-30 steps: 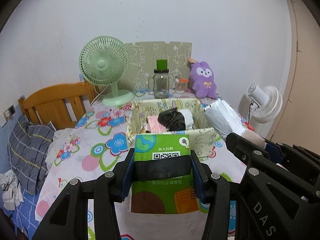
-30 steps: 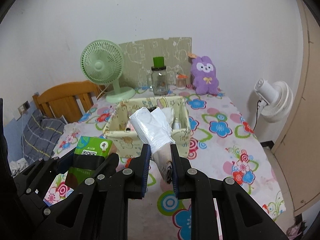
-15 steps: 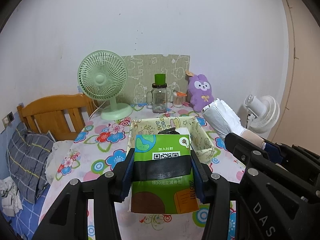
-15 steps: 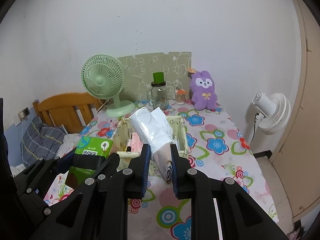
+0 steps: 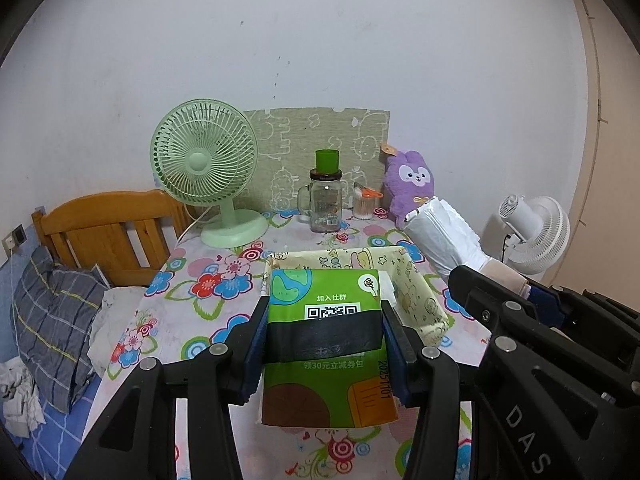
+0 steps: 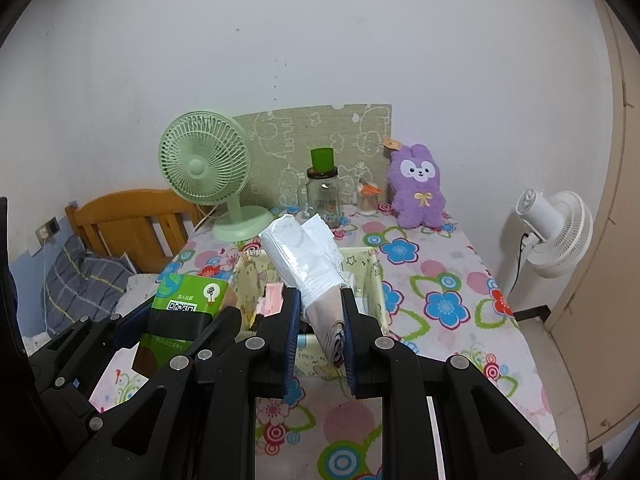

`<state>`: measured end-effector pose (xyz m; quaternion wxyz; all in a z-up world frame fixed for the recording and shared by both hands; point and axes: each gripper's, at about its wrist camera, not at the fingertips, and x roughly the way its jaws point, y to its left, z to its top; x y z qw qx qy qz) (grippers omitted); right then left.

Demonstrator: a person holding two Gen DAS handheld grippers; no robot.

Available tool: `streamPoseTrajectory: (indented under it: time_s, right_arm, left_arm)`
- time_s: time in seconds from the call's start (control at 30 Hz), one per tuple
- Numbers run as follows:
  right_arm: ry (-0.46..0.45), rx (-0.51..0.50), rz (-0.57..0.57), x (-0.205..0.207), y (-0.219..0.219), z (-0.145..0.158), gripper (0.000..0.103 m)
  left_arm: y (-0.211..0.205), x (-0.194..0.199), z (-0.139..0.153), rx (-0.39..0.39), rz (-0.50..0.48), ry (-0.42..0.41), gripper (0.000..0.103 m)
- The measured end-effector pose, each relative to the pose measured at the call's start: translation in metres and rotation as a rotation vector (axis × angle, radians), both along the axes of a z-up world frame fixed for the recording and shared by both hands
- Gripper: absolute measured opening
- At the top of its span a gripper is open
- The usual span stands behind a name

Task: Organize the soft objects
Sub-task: 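Lift both held items and carry them over the fabric box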

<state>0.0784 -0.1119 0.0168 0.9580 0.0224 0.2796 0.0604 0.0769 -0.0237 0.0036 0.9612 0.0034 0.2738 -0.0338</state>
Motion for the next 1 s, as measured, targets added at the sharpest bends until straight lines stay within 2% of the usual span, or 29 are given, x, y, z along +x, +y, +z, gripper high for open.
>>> streamPoseTrajectory:
  time_s: [0.67, 1.0]
  right_arm:
    - [0.030, 0.016, 0.016, 0.067, 0.002, -0.014, 0.022]
    - [0.042, 0.019, 0.023, 0.096, 0.003, -0.023, 0.022]
  left_arm:
    - [0.004, 0.059, -0.012, 0.011, 0.006, 0.030, 0.052]
    - [0.005, 0.088, -0.022, -0.008, -0.010, 0.049, 0.052]
